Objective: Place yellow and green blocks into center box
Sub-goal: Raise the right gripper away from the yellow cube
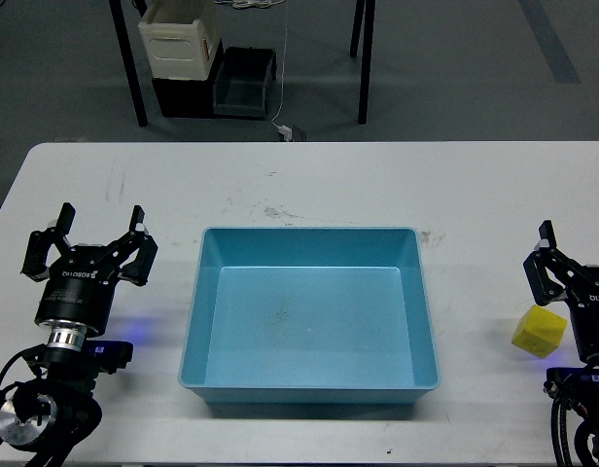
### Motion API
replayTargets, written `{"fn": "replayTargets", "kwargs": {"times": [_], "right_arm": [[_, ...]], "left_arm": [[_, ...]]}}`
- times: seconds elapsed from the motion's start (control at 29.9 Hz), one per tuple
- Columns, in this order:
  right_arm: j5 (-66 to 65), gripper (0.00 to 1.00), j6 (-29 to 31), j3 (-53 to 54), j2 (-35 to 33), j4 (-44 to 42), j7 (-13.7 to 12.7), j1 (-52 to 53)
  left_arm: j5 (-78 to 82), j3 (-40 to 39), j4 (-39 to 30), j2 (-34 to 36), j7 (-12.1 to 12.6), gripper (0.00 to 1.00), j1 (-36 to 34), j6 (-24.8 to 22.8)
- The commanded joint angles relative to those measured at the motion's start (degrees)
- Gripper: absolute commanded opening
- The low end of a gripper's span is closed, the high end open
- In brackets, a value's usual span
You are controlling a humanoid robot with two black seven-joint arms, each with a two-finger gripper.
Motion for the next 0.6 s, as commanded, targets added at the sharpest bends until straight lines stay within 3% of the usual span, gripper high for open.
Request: {"fn": "replayTargets", "kwargs": {"times": [0.0,0.3,0.43,0.57], "right_arm": [[-0.1,1.00,0.0,-0.1,0.0,0.0,0.0,0.1],[-5.0,1.00,0.3,0.9,-0.6,-1.1,0.2,1.2],[-29.4,1.00,0.2,3.9,-9.4,-1.1,1.2,5.3],[-54.5,1.00,0.2,6.0,-13.7,-0.7,2.4,9.2]], "left_arm": [[-1.1,-0.2,0.0,0.0,0.2,1.00,0.1,0.2],[-1.0,-0.1,0.3,0.2,-0.6,1.00,0.1,0.1],[-1.0,-0.4,0.4,0.2,-0.7,1.00,0.2,0.2],[-0.9,-0.4,0.5,0.2,-0.7,1.00,0.2,0.3]]}}
